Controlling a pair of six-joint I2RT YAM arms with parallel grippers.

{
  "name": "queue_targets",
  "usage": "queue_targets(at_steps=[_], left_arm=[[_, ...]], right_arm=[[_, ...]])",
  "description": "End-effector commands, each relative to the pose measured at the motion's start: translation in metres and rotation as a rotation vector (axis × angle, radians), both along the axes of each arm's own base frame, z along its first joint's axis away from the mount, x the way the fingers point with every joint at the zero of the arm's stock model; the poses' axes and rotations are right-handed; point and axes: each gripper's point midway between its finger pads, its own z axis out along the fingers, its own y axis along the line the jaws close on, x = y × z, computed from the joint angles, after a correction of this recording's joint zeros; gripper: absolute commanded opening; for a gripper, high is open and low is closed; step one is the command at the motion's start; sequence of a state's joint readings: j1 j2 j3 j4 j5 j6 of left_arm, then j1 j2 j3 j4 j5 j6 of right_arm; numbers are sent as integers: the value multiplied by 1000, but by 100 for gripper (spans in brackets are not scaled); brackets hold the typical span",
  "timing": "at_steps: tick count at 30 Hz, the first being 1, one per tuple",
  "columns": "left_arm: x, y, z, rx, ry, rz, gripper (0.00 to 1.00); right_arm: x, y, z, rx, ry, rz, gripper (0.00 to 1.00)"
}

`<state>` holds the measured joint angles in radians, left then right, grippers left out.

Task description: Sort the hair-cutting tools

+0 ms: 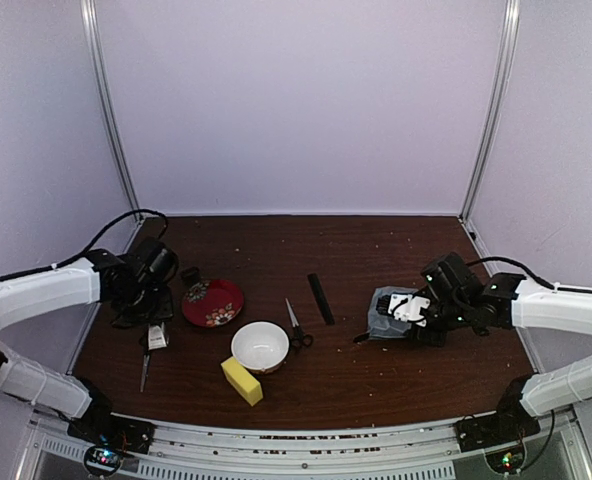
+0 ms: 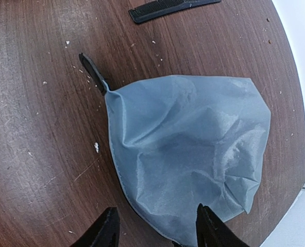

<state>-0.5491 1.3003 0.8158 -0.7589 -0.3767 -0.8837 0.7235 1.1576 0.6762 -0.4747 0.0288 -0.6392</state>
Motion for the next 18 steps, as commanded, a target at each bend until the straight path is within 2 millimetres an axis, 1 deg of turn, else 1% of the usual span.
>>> queue_targets(at_steps=[1,3,6,9,10,14,16,18], left_arm=[[16,-18,62,33,-235,-225,0],[19,-32,86,21,-341,-330,0],[17,-59,118,-39,-463,-497,0],[10,-86,139,-72,-539,-638,0],[7,-96,144,-83,-563,-688,0],[-16,-153,162,-206,-663,-956,0],[-27,-174,166,-253,-686,-1048,0],[-36,-194,172,-290,-717,-1127,0]], right_arm=[[2,12,16,74,9,-8,52],[5,12,25,102,14,-20,52],[8,10,40,149,51,-39,52],[17,-1,54,163,59,-87,52],[20,-6,55,156,61,-109,52],[31,-40,46,105,108,-246,52],[30,-56,37,77,150,-290,53],[22,-66,25,42,191,-294,56]])
